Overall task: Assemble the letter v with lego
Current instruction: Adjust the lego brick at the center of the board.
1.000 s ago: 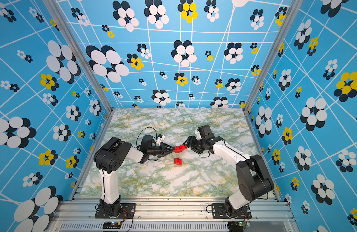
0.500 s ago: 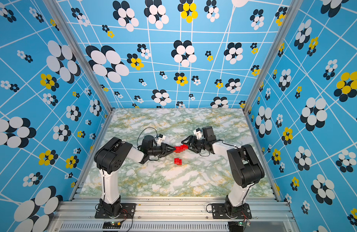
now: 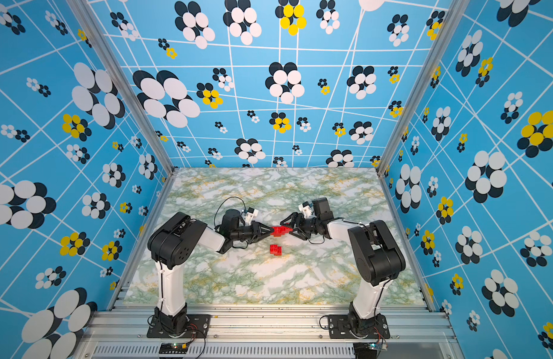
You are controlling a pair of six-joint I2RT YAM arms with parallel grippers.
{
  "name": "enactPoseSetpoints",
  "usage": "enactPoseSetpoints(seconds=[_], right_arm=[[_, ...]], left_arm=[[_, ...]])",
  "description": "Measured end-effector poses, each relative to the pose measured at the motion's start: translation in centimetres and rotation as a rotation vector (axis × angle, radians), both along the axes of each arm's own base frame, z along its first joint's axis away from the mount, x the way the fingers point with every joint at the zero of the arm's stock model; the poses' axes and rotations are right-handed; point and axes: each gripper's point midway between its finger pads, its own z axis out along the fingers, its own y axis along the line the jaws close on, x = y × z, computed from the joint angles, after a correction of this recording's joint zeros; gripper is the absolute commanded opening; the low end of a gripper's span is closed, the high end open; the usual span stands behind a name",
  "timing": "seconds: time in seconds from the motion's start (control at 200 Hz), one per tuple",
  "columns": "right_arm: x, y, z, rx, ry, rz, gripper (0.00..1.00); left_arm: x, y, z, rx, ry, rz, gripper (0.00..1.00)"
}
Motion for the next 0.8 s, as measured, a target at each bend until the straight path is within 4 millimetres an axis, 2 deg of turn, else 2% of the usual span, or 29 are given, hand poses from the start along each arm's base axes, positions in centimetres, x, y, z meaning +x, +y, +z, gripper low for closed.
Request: enactPoseSetpoints(seconds=[0.325, 0.535, 0.8], right_arm=[[-0.5, 0.6, -0.9, -0.007, 0.019, 0.022, 0.72], [-0.7, 0.5, -1.1, -0.017, 0.021, 0.026, 0.67], [-1.1, 0.1, -1.7, -0.053, 0.039, 0.036, 0.66]], left_arm=[[-0.1, -0.3, 0.0, -0.002, -0.003, -0.005, 0.25], [-0.1, -0.4, 0.0, -0.002, -0.004, -0.005, 0.28], [-0.1, -0.4, 0.0, -0.002, -0.004, -0.005, 0.30]])
